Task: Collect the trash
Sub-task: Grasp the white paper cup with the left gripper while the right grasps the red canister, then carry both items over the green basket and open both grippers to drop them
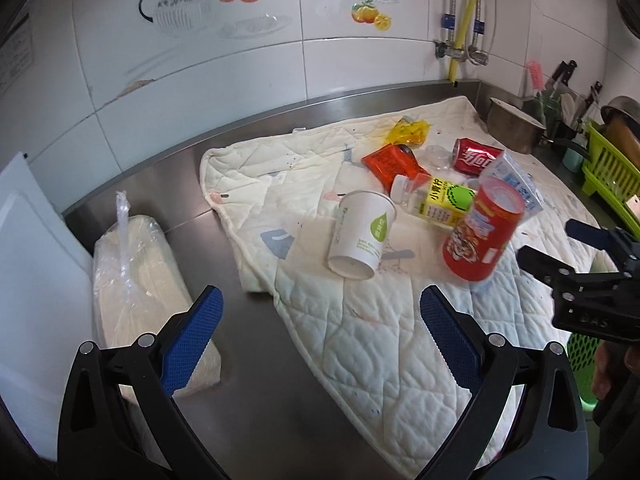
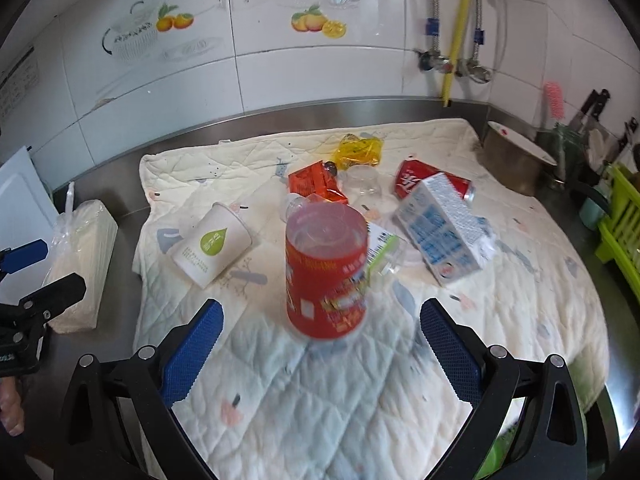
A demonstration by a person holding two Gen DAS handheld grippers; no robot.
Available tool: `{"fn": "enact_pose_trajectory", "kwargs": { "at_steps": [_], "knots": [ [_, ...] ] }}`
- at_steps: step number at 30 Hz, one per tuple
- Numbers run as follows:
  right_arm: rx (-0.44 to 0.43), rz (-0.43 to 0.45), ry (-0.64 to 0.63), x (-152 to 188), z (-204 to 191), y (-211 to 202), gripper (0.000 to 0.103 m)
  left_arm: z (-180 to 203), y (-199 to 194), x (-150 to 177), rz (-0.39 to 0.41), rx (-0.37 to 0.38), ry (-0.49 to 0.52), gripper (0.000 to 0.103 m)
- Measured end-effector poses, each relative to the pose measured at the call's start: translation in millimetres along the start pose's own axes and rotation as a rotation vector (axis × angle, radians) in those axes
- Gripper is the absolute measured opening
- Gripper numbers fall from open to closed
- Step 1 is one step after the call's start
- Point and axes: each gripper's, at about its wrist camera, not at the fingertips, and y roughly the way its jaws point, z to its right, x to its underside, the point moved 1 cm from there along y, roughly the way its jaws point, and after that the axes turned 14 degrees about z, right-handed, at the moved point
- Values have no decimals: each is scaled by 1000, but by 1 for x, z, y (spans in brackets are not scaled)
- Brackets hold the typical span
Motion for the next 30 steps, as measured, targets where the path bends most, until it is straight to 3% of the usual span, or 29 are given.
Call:
{"fn": "enact_pose_trajectory", "kwargs": {
  "at_steps": [8, 11, 13, 15, 16, 26, 30],
  "knots": [
    [19, -12, -14, -5, 1, 43, 93, 3, 47, -10, -19, 45, 12, 97],
    [10, -44, 14, -4, 4, 57, 78, 7, 66, -13, -32, 73, 16, 97],
    [11, -44, 24, -3, 5, 61, 76, 10, 79, -15, -42, 87, 21, 97],
    [8, -54, 27, -1, 6, 64, 61, 13, 92, -15, -56, 90, 29, 97],
    [11, -59, 32, -1, 7, 64, 61, 15, 99, -16, -65, 99, 31, 97],
    [18, -21, 70, 0, 24, 18, 60, 25, 152, -8, -155, 122, 52, 91],
    [53, -2, 98, 4, 42, -16, 61, 26, 168, -3, -195, 132, 32, 80]
  ]
}}
